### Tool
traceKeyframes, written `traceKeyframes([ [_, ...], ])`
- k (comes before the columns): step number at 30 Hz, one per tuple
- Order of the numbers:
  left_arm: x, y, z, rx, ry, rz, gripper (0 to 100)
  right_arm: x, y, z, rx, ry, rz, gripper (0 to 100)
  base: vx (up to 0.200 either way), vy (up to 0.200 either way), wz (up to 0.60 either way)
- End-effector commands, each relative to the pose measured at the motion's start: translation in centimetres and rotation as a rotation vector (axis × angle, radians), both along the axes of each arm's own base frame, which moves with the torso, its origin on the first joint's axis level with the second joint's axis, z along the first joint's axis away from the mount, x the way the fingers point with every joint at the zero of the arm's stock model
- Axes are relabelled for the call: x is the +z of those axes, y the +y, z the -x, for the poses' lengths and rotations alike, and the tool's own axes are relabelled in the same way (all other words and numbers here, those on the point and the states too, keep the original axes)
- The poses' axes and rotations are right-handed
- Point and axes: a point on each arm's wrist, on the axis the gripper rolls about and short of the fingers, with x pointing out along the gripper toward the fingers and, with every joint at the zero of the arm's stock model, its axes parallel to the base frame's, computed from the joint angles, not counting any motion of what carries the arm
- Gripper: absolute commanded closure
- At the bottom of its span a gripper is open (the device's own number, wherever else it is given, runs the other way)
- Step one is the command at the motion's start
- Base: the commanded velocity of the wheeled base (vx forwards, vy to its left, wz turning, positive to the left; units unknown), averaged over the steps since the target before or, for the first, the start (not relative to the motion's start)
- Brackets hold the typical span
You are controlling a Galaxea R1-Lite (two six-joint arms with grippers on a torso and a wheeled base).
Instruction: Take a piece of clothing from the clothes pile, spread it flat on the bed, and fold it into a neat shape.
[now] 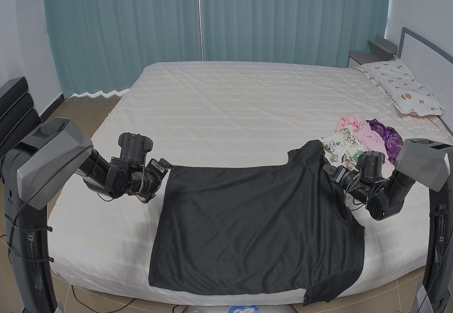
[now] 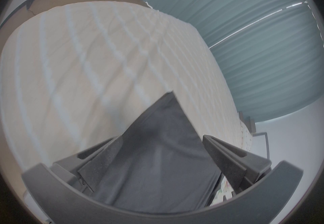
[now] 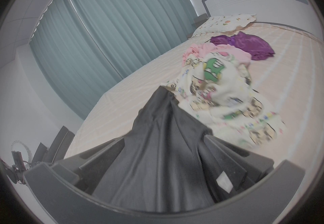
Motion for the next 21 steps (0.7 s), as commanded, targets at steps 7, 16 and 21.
traceKeyframes([
  [7,-1.3,0.3,14.2,-0.220,0.111,-0.079,0,1.9,-0.7,9.5,0.002,0.011,-0.034,0,0.000,0.000,0.00],
  [16,-6.0,0.4,17.4,-0.327,0.183,-0.299,0,1.5,-1.1,10.4,-0.003,0.037,-0.063,0,0.000,0.000,0.00],
  [21,-9.1,-0.5,18.4,-0.422,0.099,-0.410,0,1.3,-2.1,10.8,-0.010,0.060,-0.073,0,0.000,0.000,0.00],
])
